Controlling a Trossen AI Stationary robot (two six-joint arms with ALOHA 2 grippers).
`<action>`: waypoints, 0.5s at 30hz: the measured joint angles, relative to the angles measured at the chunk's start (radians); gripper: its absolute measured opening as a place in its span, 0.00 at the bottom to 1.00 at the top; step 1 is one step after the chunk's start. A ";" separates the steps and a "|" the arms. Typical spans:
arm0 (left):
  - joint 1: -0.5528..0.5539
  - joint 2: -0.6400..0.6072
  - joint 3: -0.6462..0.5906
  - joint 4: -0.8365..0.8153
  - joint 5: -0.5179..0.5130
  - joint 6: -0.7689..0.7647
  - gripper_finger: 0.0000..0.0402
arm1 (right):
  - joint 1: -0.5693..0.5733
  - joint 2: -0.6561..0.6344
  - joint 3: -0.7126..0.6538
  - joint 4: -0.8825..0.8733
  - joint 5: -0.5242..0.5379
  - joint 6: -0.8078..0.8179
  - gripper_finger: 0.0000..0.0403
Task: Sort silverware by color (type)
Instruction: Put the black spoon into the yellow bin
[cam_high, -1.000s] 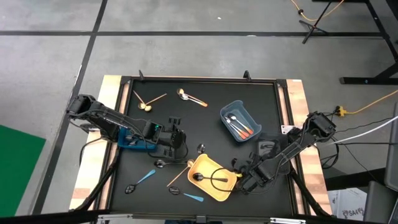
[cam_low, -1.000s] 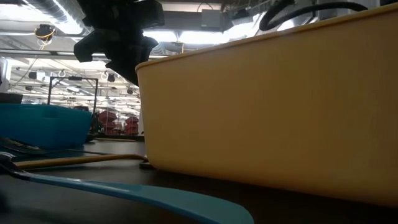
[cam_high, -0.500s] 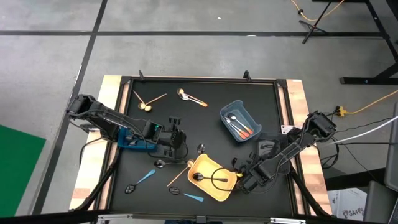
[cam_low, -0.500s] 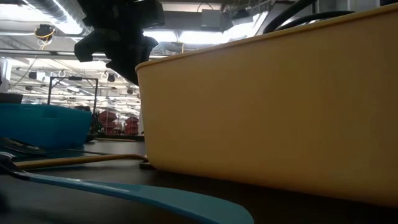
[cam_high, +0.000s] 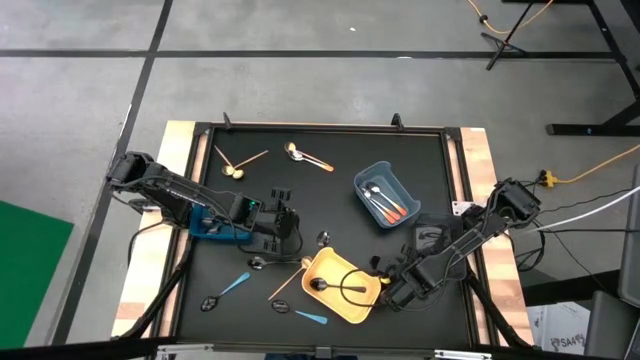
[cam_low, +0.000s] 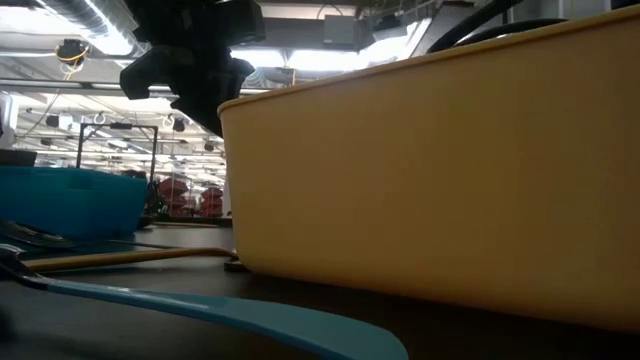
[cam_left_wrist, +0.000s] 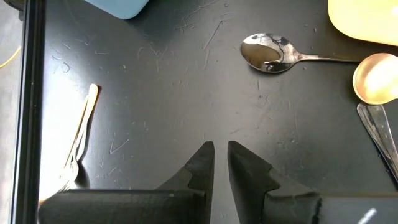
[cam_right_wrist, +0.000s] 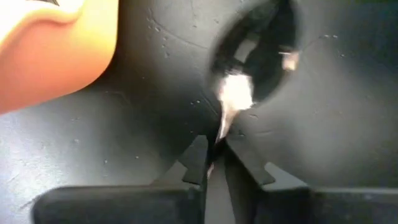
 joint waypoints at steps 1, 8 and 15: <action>0.000 0.000 0.000 0.000 0.000 0.000 0.10 | 0.000 0.000 0.000 -0.001 0.006 0.000 0.06; 0.000 0.000 0.000 0.000 0.000 0.000 0.10 | 0.000 0.000 -0.001 -0.004 0.034 0.007 0.02; 0.000 0.000 0.000 0.000 0.000 0.000 0.10 | -0.001 0.000 0.020 -0.038 0.054 0.008 0.01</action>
